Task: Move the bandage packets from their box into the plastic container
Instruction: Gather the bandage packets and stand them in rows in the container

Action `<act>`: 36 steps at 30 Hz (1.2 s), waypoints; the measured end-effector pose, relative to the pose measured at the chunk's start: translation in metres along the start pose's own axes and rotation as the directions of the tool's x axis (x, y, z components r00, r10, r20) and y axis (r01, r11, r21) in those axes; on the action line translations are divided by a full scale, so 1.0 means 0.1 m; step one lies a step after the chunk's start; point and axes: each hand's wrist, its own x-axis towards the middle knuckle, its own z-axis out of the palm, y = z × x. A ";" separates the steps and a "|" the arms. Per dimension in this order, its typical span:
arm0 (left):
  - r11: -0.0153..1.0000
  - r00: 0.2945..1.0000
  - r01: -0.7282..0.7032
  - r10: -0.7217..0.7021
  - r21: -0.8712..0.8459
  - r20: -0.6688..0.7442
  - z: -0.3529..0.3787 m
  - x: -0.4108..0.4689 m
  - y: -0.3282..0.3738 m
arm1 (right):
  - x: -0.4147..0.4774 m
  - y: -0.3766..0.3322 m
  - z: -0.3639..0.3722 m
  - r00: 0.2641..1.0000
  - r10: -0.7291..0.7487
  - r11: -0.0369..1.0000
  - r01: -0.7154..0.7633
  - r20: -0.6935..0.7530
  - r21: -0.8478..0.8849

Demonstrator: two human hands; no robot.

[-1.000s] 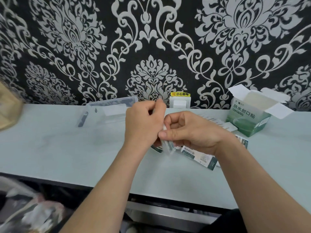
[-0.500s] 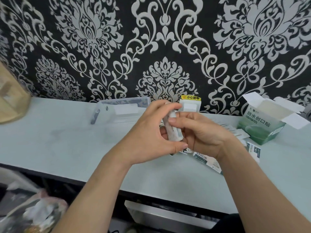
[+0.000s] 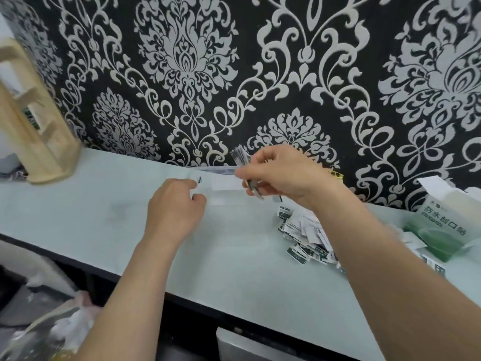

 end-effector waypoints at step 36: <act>0.939 0.970 -0.058 -0.026 -0.340 -0.240 -0.23 -0.16 -0.06 | 0.40 -0.07 0.39 0.994 0.109 0.813 -0.084 0.008 -0.576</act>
